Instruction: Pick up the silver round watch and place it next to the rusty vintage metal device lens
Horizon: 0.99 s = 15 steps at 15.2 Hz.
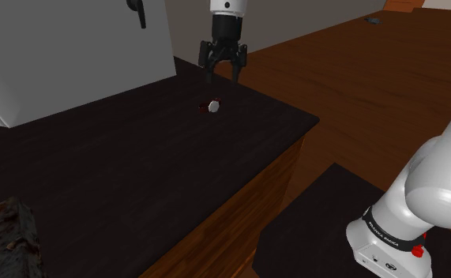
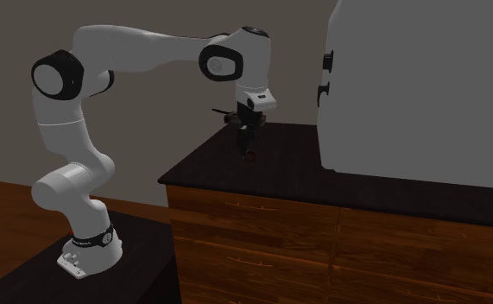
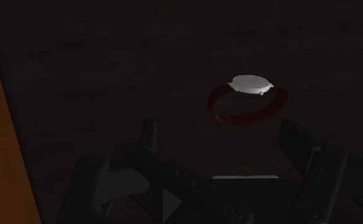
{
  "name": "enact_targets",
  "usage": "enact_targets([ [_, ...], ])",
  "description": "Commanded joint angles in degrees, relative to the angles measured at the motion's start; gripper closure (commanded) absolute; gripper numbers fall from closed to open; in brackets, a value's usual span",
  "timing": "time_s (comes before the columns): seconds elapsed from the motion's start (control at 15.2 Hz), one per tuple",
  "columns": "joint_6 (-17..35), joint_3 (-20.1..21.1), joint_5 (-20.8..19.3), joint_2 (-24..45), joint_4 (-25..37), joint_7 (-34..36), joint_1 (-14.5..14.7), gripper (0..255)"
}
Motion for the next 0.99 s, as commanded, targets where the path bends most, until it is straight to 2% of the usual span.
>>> enact_targets([
  [0.0, 1.22, 0.36, 0.05, 1.04, 0.08, 0.32, 0.36, 0],
  [0.4, 5.58, 0.76, 0.31, 0.42, -4.82, 0.06, 0.77, 0],
  [0.86, 5.56, 0.76, 0.31, 0.43, -4.80, 0.06, 0.77, 0],
  [0.92, 5.56, 0.76, 0.31, 0.43, -4.80, 0.06, 0.77, 255],
])
